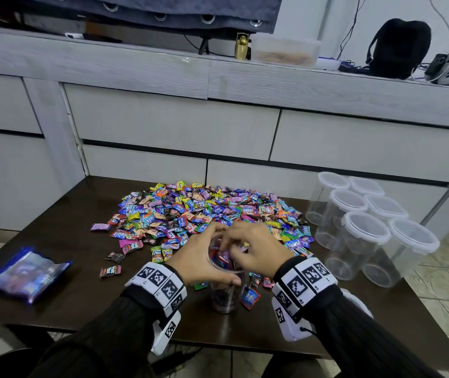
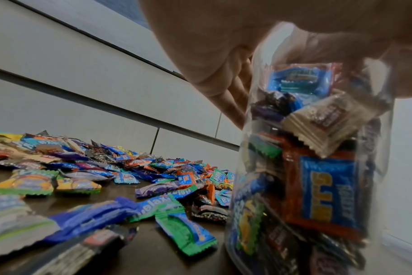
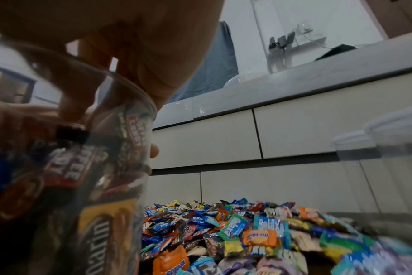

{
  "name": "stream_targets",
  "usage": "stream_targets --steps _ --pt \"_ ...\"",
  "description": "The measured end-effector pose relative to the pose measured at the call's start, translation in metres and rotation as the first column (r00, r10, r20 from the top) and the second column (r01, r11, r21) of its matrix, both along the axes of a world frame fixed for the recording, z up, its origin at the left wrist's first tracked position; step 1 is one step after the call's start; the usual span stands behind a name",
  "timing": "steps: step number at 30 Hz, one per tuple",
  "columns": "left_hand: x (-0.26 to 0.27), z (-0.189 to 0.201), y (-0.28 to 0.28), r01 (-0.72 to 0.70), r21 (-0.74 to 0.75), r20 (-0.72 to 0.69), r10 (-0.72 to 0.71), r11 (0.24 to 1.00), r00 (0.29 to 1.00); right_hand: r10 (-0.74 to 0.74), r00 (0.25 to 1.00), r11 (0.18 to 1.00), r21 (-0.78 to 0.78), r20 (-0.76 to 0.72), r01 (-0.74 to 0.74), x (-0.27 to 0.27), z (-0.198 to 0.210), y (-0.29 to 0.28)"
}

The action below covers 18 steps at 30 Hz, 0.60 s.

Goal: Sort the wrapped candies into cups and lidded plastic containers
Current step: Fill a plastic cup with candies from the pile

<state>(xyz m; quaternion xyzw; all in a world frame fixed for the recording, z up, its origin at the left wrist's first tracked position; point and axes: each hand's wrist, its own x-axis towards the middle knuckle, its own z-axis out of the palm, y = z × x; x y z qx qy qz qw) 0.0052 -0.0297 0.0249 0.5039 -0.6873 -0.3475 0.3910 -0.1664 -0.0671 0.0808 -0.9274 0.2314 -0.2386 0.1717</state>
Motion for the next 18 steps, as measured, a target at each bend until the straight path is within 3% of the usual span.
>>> stream_targets --steps 3,5,7,10,12,14,18 --pt "0.000 0.000 0.001 0.004 0.017 -0.015 -0.003 1.000 1.000 0.031 0.995 1.000 0.004 -0.092 -0.030 0.000 0.000 0.000" --pt "0.001 -0.002 0.001 -0.011 0.030 -0.051 0.012 1.000 0.999 -0.048 0.997 0.996 0.073 0.065 0.043 -0.005 -0.001 -0.003" --pt "0.002 -0.004 0.000 -0.021 0.054 -0.092 0.026 0.998 0.995 -0.204 0.939 0.975 0.141 0.276 0.171 -0.015 -0.004 -0.009" --pt "0.001 -0.003 0.000 -0.013 0.066 -0.065 0.017 0.998 0.998 -0.434 0.833 0.900 0.211 0.343 0.382 -0.037 -0.015 -0.023" --pt "0.001 -0.001 0.001 -0.007 0.073 -0.058 0.012 0.997 0.998 -0.562 0.804 0.819 0.267 0.193 0.508 -0.053 -0.026 -0.031" --pt "0.000 0.000 0.002 -0.010 0.071 -0.056 0.014 0.997 0.998 -0.620 0.782 0.739 0.285 -0.066 0.610 -0.067 -0.042 -0.035" --pt "0.000 0.000 0.003 -0.015 0.062 -0.048 0.018 0.998 0.999 -0.520 0.695 0.648 0.300 -0.496 0.700 -0.073 -0.075 -0.032"
